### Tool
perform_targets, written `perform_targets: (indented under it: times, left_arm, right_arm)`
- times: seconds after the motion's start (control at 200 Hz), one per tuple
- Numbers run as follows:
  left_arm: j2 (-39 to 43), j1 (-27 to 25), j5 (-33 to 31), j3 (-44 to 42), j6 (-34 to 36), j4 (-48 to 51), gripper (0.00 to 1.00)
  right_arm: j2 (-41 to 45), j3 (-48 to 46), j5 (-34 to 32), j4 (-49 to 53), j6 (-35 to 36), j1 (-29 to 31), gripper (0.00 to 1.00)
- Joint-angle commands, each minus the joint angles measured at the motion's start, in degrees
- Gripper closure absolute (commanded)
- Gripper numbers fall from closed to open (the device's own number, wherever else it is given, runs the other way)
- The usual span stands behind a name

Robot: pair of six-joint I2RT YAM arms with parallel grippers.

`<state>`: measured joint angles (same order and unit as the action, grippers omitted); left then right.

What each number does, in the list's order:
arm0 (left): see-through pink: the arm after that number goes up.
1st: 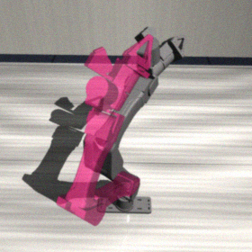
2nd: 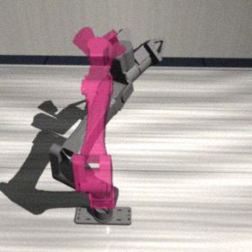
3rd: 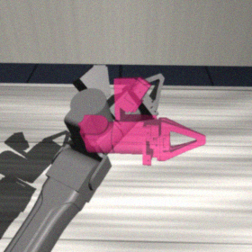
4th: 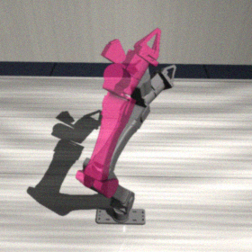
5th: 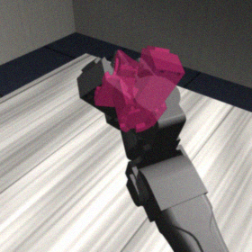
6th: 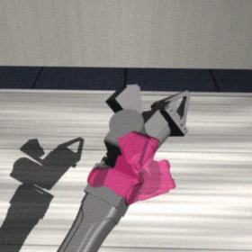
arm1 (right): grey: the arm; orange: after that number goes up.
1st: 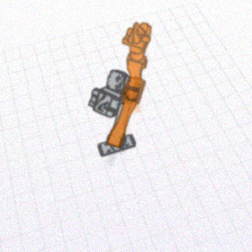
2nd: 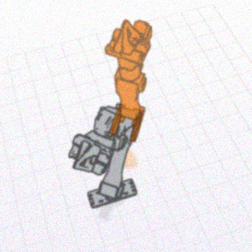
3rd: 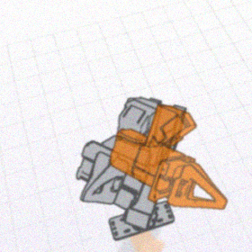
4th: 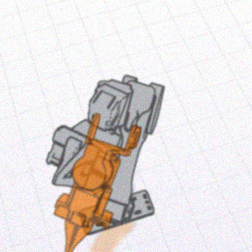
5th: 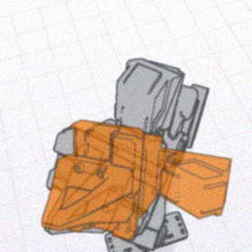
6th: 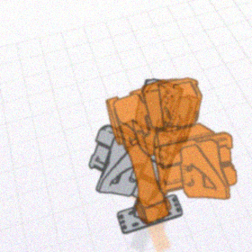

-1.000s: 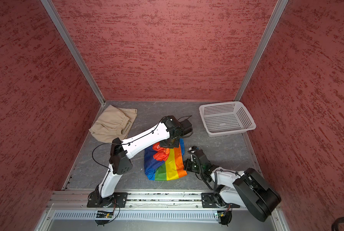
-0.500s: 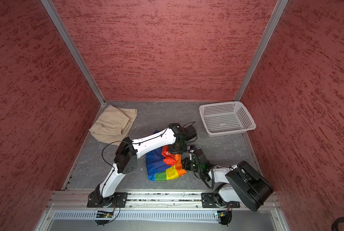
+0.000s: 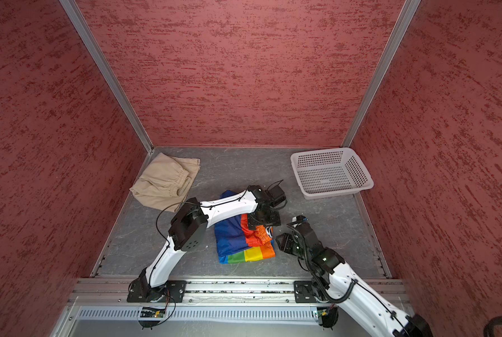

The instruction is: Fold and stack the shorts

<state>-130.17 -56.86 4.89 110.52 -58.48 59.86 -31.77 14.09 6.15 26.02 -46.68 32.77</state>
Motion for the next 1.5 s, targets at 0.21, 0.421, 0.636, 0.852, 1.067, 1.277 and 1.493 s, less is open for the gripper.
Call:
perform_targets:
  times: [0.21,0.421,0.636,0.852,1.067,1.277,1.493]
  left_arm:
    - [14.67,3.11,-0.3,0.39,2.81,-7.67,0.01]
    - [26.44,9.22,-5.85,-14.04,3.68,-9.36,0.23]
    - [31.98,18.9,-4.66,-26.9,5.24,-15.37,0.65]
    - [28.81,25.59,-1.34,-31.15,8.05,-23.85,0.67]
    - [22.37,29.97,0.32,-32.14,9.07,-31.2,0.7]
    - [16.03,32.03,1.27,-32.19,10.04,-34.07,0.73]
    - [10.88,33.46,1.35,-33.21,10.35,-36.01,0.84]
  right_arm:
    - [-7.09,6.94,-2.07,5.8,0.97,-0.49,0.45]
    - [-20.46,16.65,3.68,-4.12,5.66,-0.01,0.61]
    - [-32.27,23.74,6.3,-13.71,8.68,8.49,0.95]
    - [-47.25,28.84,6.78,-20.2,14.27,20.96,0.96]
    - [-60.42,29.91,6.59,-24.93,16.61,27.16,0.97]
    - [-62.03,23.35,6.01,-24.99,13.83,30.08,0.99]
    - [-60.17,18.15,3.68,-24.09,11.25,30.07,0.99]
